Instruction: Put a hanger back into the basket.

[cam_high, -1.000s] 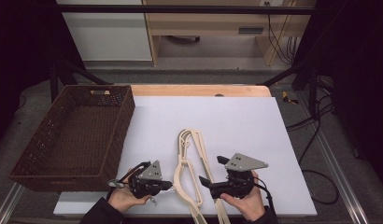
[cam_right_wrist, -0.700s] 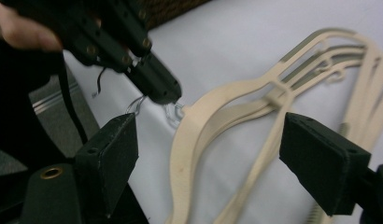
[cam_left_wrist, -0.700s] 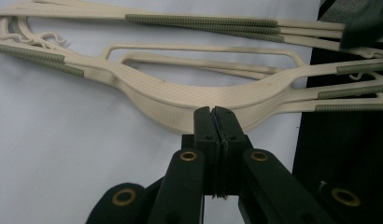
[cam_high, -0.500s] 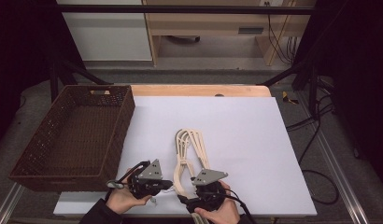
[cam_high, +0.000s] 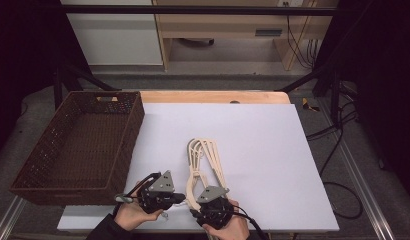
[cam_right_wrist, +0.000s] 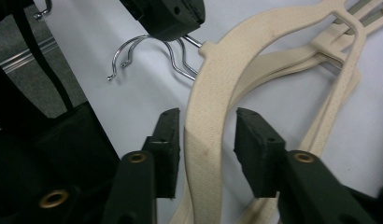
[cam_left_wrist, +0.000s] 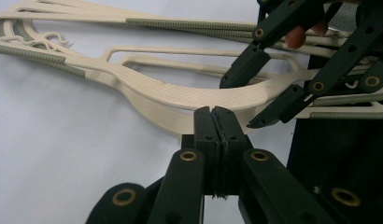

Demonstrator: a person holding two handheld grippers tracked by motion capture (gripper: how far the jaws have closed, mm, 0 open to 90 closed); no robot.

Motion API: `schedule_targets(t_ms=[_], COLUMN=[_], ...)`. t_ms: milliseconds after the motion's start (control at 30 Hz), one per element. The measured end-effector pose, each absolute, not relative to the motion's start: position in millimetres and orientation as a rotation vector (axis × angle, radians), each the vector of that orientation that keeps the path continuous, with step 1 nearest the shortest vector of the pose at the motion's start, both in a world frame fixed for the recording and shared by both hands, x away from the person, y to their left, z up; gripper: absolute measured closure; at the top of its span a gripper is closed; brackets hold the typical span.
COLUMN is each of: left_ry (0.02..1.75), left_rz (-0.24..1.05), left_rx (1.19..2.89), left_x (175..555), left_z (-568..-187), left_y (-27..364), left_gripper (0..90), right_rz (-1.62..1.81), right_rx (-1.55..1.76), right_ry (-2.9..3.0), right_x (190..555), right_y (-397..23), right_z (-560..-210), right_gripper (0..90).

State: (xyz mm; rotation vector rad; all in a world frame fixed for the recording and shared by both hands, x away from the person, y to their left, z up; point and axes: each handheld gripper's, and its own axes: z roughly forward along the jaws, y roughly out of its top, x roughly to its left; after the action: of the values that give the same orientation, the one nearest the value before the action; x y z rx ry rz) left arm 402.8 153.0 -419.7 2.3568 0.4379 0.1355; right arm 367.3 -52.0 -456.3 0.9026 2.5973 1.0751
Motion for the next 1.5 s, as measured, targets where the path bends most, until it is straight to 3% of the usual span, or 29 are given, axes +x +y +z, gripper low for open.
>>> schedule_targets(t_ms=[100,333,400,500,667,867,1100,1500], left_ry=[0.446,0.478,0.498,0.532,0.593,0.635,0.644,0.647], left_rz=[0.135,0.130,0.149,0.206,0.296,0.348,0.407,0.419], left_rx=[2.354,2.269,2.214,2.125,1.973,1.922,1.944,1.953], left_x=[402,400,399,397,397,400,400,400], left_z=[-419,-412,-405,-390,-372,-370,-377,-380], left_y=[153,157,162,173,195,205,197,194], left_gripper=[88.7,87.3,75.3,68.3,39.5,24.0,15.2,13.7], right_rz=[1.059,1.078,1.064,1.067,1.076,1.083,1.075,1.118], right_rx=[0.887,0.886,0.897,0.898,0.930,0.992,1.040,1.128], right_ry=[2.595,2.577,2.565,2.558,2.515,2.432,2.338,2.241], right_x=[365,364,363,365,367,373,380,397], right_y=[-50,-52,-54,-58,-68,-92,-120,-162], right_z=[-457,-452,-448,-445,-435,-417,-401,-392], right_gripper=[72.3,73.5,73.9,74.2,75.1,77.2,80.8,86.5])
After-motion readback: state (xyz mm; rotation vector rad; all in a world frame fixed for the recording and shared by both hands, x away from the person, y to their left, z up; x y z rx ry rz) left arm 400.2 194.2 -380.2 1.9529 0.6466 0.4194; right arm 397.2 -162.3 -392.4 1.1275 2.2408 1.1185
